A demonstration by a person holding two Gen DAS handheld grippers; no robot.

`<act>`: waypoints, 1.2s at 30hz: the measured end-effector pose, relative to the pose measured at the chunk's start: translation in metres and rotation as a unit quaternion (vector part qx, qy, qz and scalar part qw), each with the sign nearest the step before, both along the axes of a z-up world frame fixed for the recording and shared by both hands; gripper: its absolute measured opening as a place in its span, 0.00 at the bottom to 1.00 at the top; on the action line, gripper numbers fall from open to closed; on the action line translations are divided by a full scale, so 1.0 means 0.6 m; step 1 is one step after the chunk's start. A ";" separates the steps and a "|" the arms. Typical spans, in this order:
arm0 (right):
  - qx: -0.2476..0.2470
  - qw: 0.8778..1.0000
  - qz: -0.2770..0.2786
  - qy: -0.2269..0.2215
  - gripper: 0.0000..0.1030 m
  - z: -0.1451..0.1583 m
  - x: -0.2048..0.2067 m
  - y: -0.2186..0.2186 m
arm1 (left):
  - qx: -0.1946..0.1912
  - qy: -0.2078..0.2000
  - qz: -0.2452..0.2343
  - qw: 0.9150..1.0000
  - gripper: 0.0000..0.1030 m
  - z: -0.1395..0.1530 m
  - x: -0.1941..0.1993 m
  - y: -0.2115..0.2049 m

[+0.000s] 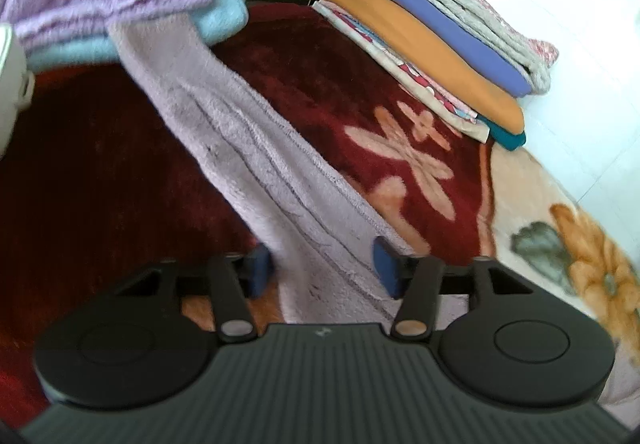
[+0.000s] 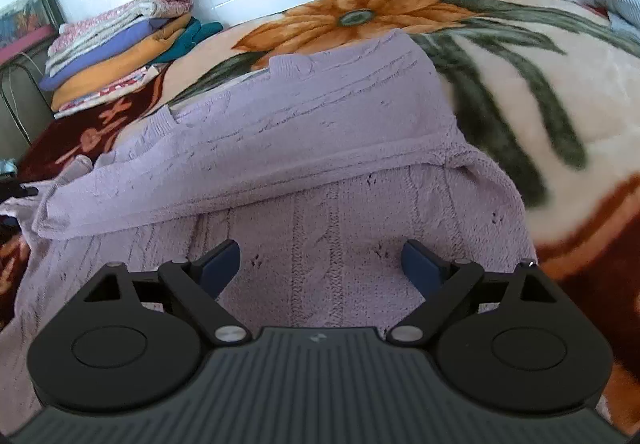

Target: Fold small clothes

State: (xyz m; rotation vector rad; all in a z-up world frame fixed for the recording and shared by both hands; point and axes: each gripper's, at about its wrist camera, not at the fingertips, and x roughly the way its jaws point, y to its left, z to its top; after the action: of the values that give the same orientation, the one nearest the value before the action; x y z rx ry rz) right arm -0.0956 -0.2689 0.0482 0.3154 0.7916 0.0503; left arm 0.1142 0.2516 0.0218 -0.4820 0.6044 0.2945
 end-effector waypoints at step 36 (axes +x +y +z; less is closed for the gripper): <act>0.083 0.996 -0.020 -0.027 0.91 -0.005 -0.014 -0.034 | 0.074 -0.202 -0.110 0.970 0.09 0.233 -0.130 -0.165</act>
State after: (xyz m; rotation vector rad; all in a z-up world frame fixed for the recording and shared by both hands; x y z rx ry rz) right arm -0.1042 -0.2892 0.0453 0.4858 0.7285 0.0876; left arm 0.0360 0.1527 0.1619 -0.3139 0.2318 0.0244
